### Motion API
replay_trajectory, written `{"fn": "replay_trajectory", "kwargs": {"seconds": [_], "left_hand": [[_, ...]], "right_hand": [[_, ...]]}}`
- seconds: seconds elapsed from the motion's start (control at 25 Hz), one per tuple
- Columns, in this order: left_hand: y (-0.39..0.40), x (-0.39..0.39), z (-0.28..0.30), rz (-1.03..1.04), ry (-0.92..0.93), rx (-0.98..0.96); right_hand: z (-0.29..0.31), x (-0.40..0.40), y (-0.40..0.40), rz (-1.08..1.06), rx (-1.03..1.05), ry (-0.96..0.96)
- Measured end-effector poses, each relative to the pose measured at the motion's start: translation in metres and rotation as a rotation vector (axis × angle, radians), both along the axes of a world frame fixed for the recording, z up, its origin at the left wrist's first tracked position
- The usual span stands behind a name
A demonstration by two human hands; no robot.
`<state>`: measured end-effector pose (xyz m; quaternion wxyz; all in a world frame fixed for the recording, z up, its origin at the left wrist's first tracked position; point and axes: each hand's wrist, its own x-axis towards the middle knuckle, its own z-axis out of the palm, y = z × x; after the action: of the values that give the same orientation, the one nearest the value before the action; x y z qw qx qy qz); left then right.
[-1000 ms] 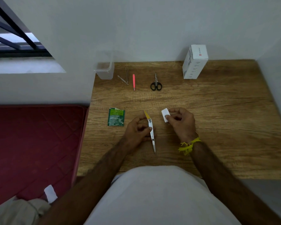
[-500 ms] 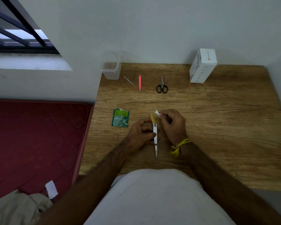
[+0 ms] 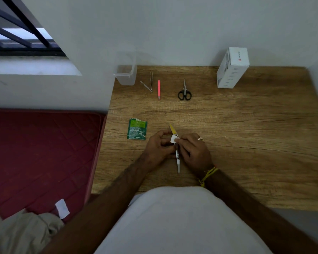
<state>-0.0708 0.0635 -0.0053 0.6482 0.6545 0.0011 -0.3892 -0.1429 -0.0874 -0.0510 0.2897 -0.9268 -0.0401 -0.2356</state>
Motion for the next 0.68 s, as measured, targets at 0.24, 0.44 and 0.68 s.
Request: {"fn": "replay_trajectory", "kwargs": {"seconds": [0.24, 0.44, 0.68], "left_hand": [[0.0016, -0.0011, 0.0058, -0.042, -0.026, -0.009], [0.0038, -0.0006, 0.0047, -0.07, -0.041, -0.003], [0.0047, -0.0009, 0.0041, -0.1, -0.035, -0.008]], "right_hand": [[0.0004, -0.0007, -0.0009, 0.002, -0.02, -0.017], [-0.001, -0.0013, -0.0003, 0.029, -0.044, -0.065], [-0.0026, -0.005, 0.0007, 0.032, -0.07, -0.073]]}}
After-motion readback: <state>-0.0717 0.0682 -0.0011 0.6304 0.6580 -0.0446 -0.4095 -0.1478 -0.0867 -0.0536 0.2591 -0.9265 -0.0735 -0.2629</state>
